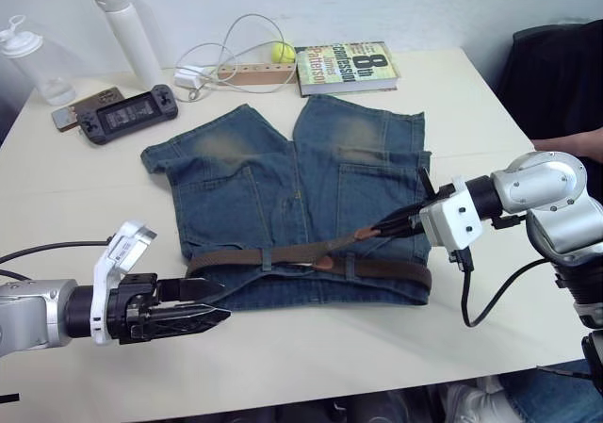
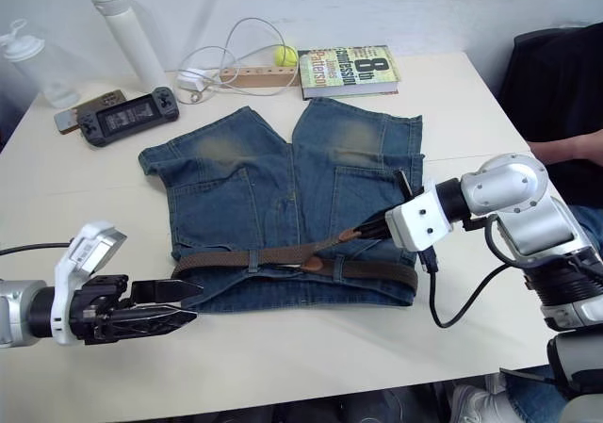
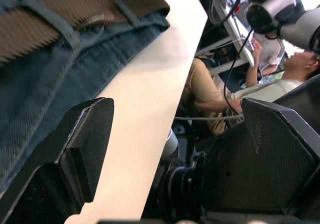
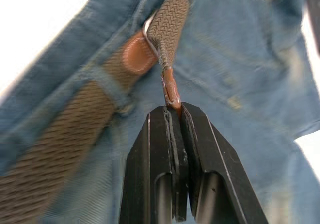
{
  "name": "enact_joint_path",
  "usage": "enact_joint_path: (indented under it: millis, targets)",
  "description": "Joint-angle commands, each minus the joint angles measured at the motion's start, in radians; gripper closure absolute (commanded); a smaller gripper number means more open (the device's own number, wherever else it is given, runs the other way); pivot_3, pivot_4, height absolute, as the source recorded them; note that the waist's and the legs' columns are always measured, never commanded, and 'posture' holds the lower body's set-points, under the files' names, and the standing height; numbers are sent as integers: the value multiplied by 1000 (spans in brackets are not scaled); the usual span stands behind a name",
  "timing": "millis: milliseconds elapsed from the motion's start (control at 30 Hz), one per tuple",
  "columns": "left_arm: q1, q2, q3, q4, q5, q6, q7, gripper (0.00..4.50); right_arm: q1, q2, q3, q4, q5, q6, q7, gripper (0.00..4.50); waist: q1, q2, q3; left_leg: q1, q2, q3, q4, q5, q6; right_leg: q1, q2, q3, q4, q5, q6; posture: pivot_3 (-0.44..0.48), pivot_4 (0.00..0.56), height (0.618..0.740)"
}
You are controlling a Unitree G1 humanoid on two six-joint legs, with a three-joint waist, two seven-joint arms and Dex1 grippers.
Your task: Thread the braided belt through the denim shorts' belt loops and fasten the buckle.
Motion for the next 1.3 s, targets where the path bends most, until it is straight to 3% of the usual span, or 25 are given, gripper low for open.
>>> enact_joint_path:
  millis: [33, 167, 267, 400, 500, 667, 867, 1000, 1100, 1300]
  targets:
    - [-46, 18, -37, 8, 89, -55, -31, 78, -22, -19, -65, -7, 19, 49, 29, 4500, 3, 2, 1, 0, 0, 0, 0, 0, 0, 0, 0, 0, 0, 0, 0, 0, 150, 734]
    - [-138, 5, -101, 20, 198, -133, -35, 78, -17, -18, -92, -27, 12, 82, 32, 4500, 4, 2, 1, 0, 0, 0, 0, 0, 0, 0, 0, 0, 1, 0, 0, 0, 150, 734]
    - [-306, -79, -225, -27, 280, -186, 82, 78, -27, -39, -107, -53, 47, 207, 54, 4500, 15, 3, 2, -1, -1, -1, 1, 0, 0, 0, -1, -1, 0, 0, 0, 0, 150, 734]
    - [-503, -218, -452, -80, 516, -279, 212, 78, -101, -29, -115, -67, 101, 455, 38, 4500, 29, 3, 2, -2, -1, 0, 3, 0, 0, -1, -1, 0, 1, 2, 2, 0, 150, 734]
    - [-579, -281, -639, -85, 745, -417, 210, 78, -175, -34, -96, -77, 143, 709, 40, 4500, 28, 2, 3, -3, -1, 0, 5, 0, 0, -1, 0, 0, 1, 2, 2, 0, 150, 734]
    - [-635, -344, -816, -14, 990, -576, 167, 78, -227, 1, -111, -101, 175, 887, 10, 4500, 29, 2, 3, -4, 0, 1, 3, 0, 0, -3, 1, 0, 0, 2, 2, 0, 150, 734]
    - [-668, -458, -823, 56, 1071, -615, 174, 78, -239, 28, -123, -117, 156, 930, -29, 4500, 33, 1, 3, -13, -1, 1, 14, 0, 0, -11, 0, 0, 7, 2, 2, 0, 150, 734]
    - [-667, -509, -778, 66, 1056, -587, 172, 78, -216, 28, -134, -135, 160, 941, -43, 4500, 34, 1, 3, -19, -1, 1, 19, 0, 0, -16, 0, 0, 11, 3, 3, 0, 150, 734]
    - [-672, -529, -774, 74, 1072, -585, 165, 859, -203, 29, -141, -152, 168, 955, -50, 4500, 34, 1, 3, -18, -2, 1, 20, 0, 0, -16, 0, 0, 13, 3, 2, 0, 150, 734]
    - [-669, -560, -737, 77, 1060, -581, 144, 3504, -183, 25, -146, -169, 163, 963, -47, 4500, 31, 1, 3, -18, -2, 1, 21, 0, 0, -16, 0, 1, 15, 3, 2, 0, 150, 734]
